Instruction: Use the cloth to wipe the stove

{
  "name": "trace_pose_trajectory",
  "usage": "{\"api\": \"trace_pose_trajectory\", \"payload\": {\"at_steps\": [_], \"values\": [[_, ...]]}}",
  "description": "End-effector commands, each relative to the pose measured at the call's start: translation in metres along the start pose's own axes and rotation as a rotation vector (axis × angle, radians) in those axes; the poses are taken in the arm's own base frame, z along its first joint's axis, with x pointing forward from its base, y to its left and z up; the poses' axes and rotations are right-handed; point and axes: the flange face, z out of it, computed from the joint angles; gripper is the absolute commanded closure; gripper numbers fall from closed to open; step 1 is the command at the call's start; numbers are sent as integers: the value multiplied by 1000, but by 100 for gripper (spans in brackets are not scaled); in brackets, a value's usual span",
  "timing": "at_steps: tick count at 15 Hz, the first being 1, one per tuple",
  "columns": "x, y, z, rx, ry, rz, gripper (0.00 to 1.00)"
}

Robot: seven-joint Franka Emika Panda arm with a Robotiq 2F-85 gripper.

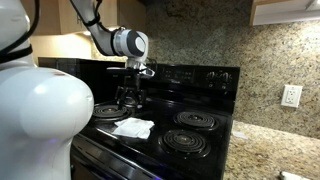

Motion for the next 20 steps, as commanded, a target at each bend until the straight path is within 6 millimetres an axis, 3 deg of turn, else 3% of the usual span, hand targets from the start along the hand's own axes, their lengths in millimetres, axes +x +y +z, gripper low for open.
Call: {"api": "trace_pose_trajectory", "payload": {"at_steps": [1,6,14,20], "values": [[0,0,0,0,-1,0,0],[0,0,0,0,-1,0,0],[-1,10,18,-24,3,-23,0],[-2,16,47,-24,47,-58,0]]}}
